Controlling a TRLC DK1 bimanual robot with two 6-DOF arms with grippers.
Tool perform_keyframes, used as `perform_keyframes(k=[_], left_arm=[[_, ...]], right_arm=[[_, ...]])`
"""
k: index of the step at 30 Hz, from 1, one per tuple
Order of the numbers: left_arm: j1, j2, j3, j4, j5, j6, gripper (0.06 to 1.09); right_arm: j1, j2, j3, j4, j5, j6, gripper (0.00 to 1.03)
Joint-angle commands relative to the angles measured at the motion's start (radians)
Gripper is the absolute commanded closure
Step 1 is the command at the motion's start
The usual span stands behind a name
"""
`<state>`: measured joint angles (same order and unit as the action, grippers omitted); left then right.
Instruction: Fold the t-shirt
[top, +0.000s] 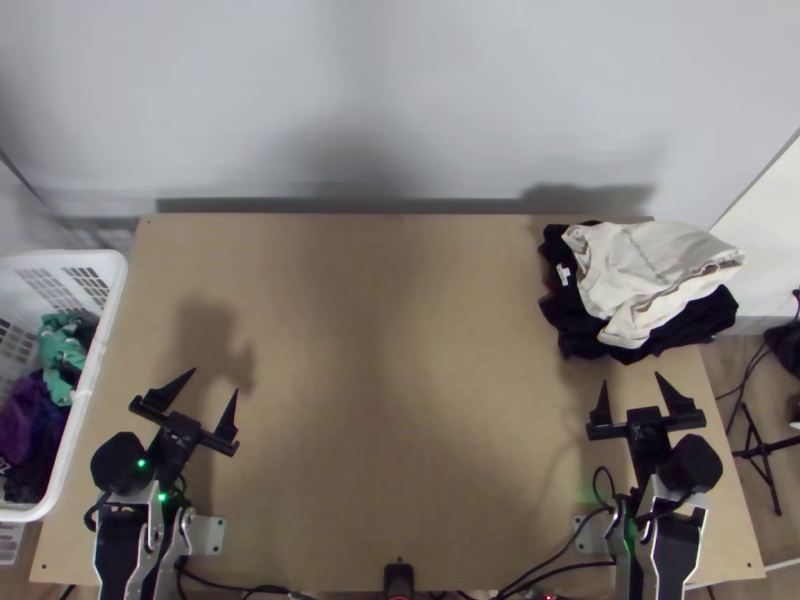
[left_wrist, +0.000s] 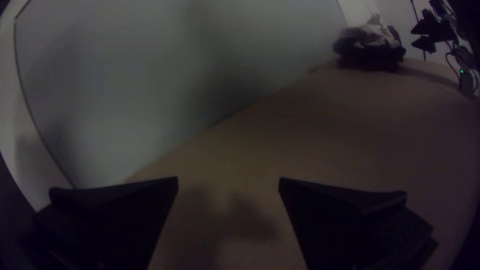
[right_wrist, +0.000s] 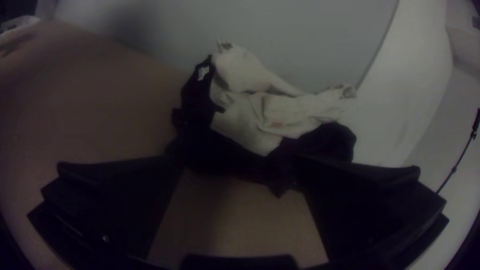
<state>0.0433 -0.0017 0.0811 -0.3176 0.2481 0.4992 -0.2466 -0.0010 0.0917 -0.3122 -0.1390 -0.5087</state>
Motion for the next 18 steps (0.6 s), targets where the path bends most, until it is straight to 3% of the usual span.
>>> perform_keyframes(k=[1, 8, 12, 18], left_arm=[[-0.003, 0.000, 0.000, 0.000, 0.000, 0.001, 0.11], [-0.006, 0.000, 0.000, 0.003, 0.003, 0.001, 0.11], [-0.033, 0.000, -0.001, 0.008, 0.066, -0.010, 0.11], [-0.010, 0.000, 0.000, -0.001, 0.019, 0.027, 0.11]], right_arm=[[-0.025, 0.001, 0.000, 0.002, -0.002, 0.012, 0.04], [-0.059, 0.001, 0.000, 0.002, -0.004, 0.010, 0.04], [-0.040, -0.002, 0.002, 0.004, -0.007, 0.009, 0.04], [0.020, -0.002, 0.002, 0.007, -0.007, -0.016, 0.04]])
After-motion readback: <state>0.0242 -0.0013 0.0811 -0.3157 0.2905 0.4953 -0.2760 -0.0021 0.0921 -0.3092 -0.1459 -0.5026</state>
